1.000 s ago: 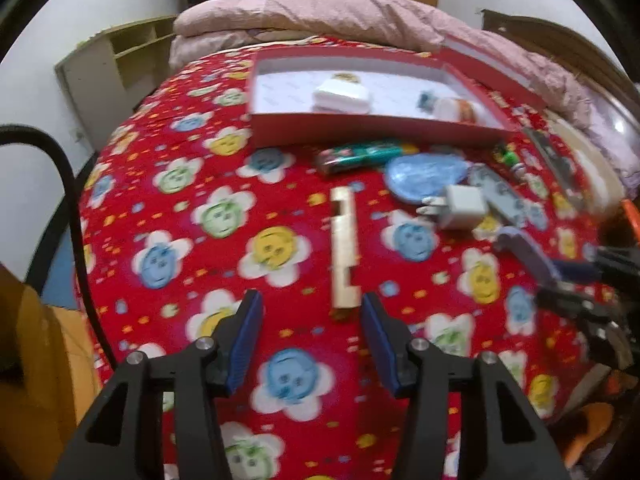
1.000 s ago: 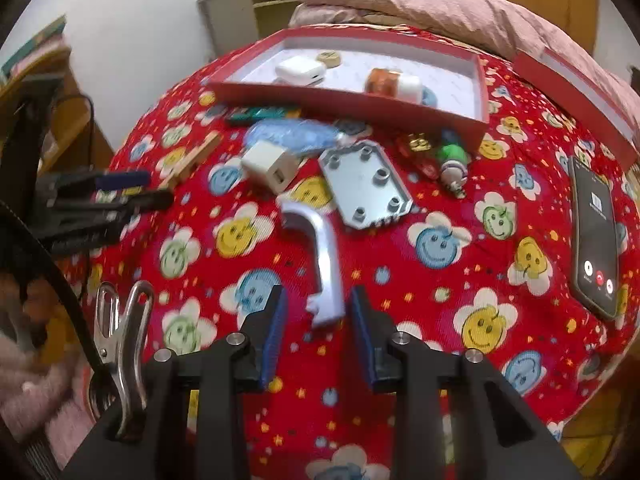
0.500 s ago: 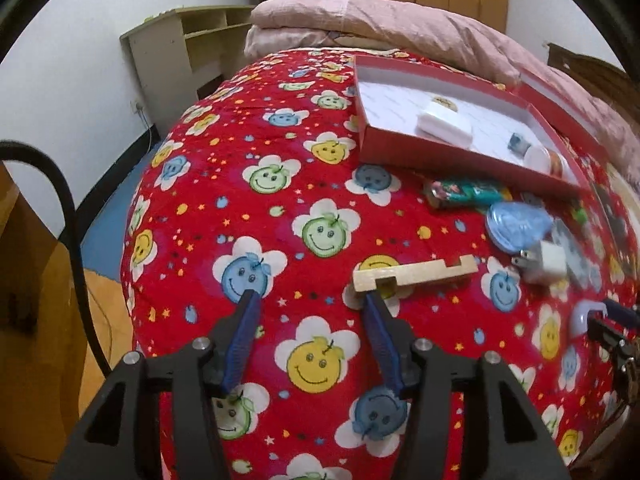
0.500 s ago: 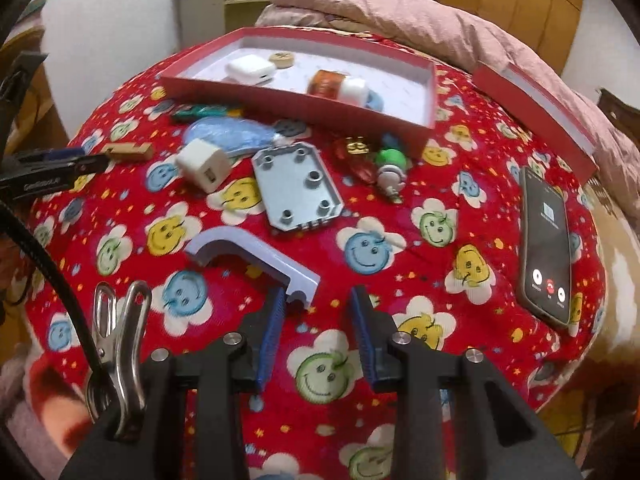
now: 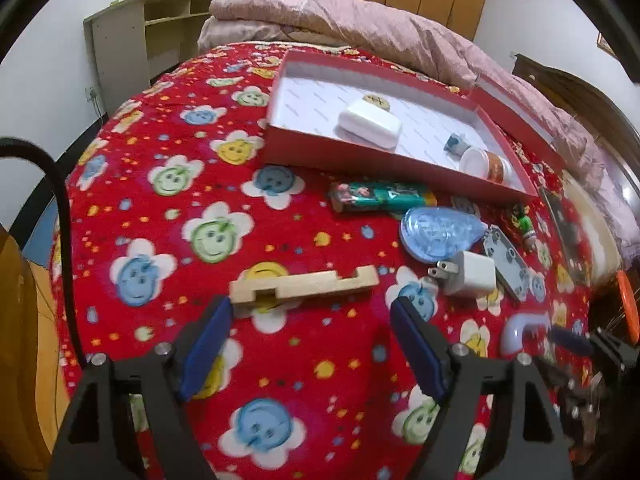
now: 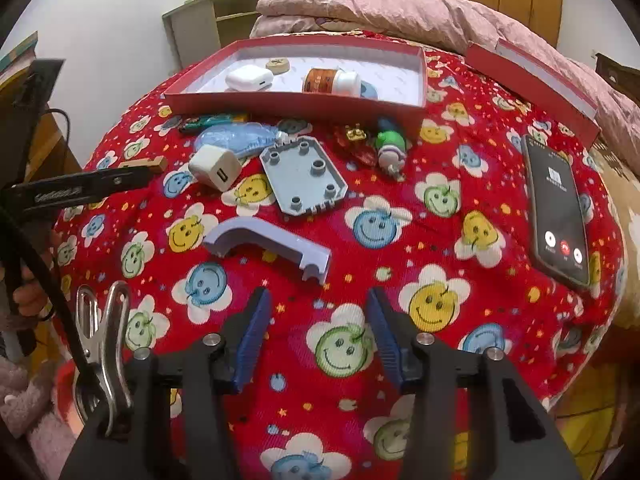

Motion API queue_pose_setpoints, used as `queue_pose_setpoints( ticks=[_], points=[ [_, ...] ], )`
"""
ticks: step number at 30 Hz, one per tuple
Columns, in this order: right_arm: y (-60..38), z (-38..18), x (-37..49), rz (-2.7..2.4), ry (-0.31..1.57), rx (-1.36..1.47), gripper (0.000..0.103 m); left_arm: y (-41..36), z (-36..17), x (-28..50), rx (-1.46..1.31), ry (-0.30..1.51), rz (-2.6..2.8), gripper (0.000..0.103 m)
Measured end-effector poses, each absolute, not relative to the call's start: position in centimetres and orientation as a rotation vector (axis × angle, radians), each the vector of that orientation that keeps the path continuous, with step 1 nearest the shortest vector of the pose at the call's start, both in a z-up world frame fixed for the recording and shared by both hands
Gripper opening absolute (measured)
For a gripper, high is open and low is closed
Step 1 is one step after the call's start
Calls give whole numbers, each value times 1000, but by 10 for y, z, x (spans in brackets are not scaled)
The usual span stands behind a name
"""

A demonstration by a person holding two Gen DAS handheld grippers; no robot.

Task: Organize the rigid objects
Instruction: 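Grasp the light wooden bracket with the left tool while the right tool grasps the lavender handle, then carry the wooden bracket into the tray with the left tool while the right tool drops the lavender handle there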

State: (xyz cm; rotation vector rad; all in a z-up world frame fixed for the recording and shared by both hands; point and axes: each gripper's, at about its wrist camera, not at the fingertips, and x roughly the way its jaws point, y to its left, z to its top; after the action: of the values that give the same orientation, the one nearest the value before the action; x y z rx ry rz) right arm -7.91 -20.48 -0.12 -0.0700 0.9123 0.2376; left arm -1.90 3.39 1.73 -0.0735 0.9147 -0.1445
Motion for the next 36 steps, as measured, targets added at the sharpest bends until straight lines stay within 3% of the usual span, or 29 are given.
queue_pose_setpoints(
  ticks=[4,12,19,24,36],
  points=[
    [-206,-2,-81,235,904,-54,71,30,18,-14,-73,881,-130,87],
    [-203,3,-75,221,920,-12,83,24,13,-13,-29,845,-111,87],
    [-192,5,-61,186,987,71,85,23,10,-16,14,820,-101,81],
    [-179,4,-53,149,995,88,89,28,10,-18,2,807,-128,81],
    [-171,-1,-41,61,1013,97,87,26,8,-22,17,789,-133,81]
  ],
)
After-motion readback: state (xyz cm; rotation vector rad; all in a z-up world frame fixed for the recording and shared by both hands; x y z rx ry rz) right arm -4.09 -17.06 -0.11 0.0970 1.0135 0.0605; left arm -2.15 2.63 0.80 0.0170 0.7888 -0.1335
